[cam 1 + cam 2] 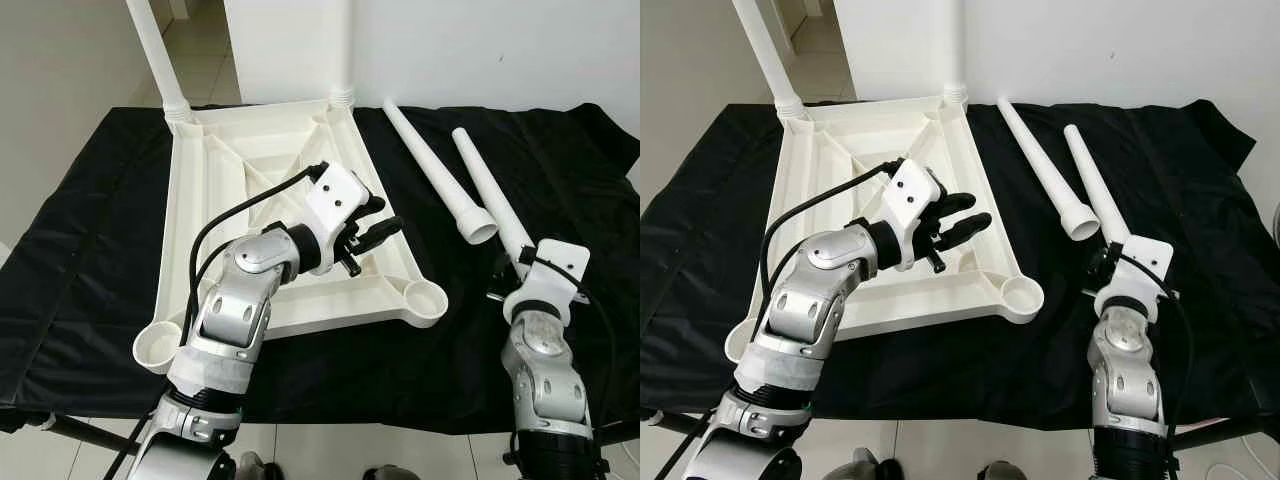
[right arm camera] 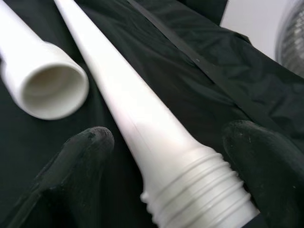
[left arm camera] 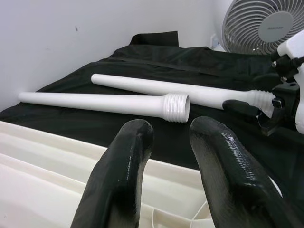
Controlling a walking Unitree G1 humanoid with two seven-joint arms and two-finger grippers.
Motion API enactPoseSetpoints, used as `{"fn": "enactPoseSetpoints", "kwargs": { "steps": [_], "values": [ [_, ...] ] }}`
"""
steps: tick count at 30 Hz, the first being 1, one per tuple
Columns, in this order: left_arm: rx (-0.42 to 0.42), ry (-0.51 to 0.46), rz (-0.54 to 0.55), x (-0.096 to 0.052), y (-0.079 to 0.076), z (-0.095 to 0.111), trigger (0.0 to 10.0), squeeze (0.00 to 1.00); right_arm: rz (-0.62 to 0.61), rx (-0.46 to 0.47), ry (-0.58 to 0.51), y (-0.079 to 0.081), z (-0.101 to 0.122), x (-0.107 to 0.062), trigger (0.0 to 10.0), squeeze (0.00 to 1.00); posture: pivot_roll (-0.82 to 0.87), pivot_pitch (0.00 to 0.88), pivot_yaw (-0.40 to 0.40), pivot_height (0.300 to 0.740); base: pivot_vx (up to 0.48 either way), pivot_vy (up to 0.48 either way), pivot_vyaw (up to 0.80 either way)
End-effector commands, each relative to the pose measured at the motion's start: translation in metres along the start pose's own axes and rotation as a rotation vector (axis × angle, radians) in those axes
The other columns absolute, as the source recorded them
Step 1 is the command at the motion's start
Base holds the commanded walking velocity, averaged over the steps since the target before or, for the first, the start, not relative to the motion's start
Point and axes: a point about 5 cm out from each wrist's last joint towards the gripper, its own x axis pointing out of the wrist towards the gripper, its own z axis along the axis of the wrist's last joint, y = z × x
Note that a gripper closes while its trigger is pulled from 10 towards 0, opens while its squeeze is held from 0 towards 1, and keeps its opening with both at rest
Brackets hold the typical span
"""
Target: Building children table
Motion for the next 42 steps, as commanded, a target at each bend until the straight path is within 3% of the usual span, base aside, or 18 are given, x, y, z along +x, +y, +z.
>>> {"fn": "enactPoseSetpoints", "kwargs": {
  "steps": [1,9,23,25,40,41,42],
  "values": [
    [0.011,0.001,0.207,-0.002,0.011,0.003,10.0,0.0,-0.053,-0.052,0.082,-0.007,-0.017,-0.002,10.0,0.0,-0.15,0.101,0.061,0.74,0.0,0.0,0.0],
    [0.015,-0.001,0.201,0.001,0.009,0.005,10.0,0.0,-0.104,-0.054,0.1,-0.012,-0.018,0.001,10.0,0.0,-0.15,0.101,0.063,0.74,0.0,0.0,0.0],
    [0.021,-0.008,0.199,0.004,0.008,0.007,10.0,0.0,0.04,-0.006,0.114,0.0,-0.02,0.008,10.0,0.0,-0.15,0.086,0.066,0.74,0.0,0.0,0.0],
    [0.027,-0.01,0.201,0.004,0.009,0.009,10.0,0.0,0.117,0.032,0.118,0.003,-0.018,0.009,10.0,0.0,-0.15,0.09,0.07,0.74,0.0,0.0,0.0],
    [0.029,-0.016,0.197,0.007,0.008,0.011,10.0,0.0,0.269,0.056,0.058,-0.003,-0.014,0.014,10.0,0.0,-0.15,0.094,0.076,0.74,0.0,0.0,0.0],
    [0.03,-0.015,0.194,0.008,0.007,0.011,10.0,0.0,0.287,0.058,0.061,-0.003,-0.015,0.015,8.1,0.0,-0.15,0.098,0.078,0.74,0.0,0.0,0.0],
    [0.031,-0.013,0.193,0.008,0.007,0.011,10.0,0.0,0.31,0.06,0.072,-0.002,-0.017,0.015,0.0,0.0,-0.15,0.097,0.077,0.74,0.0,0.0,0.0]
  ]
}}
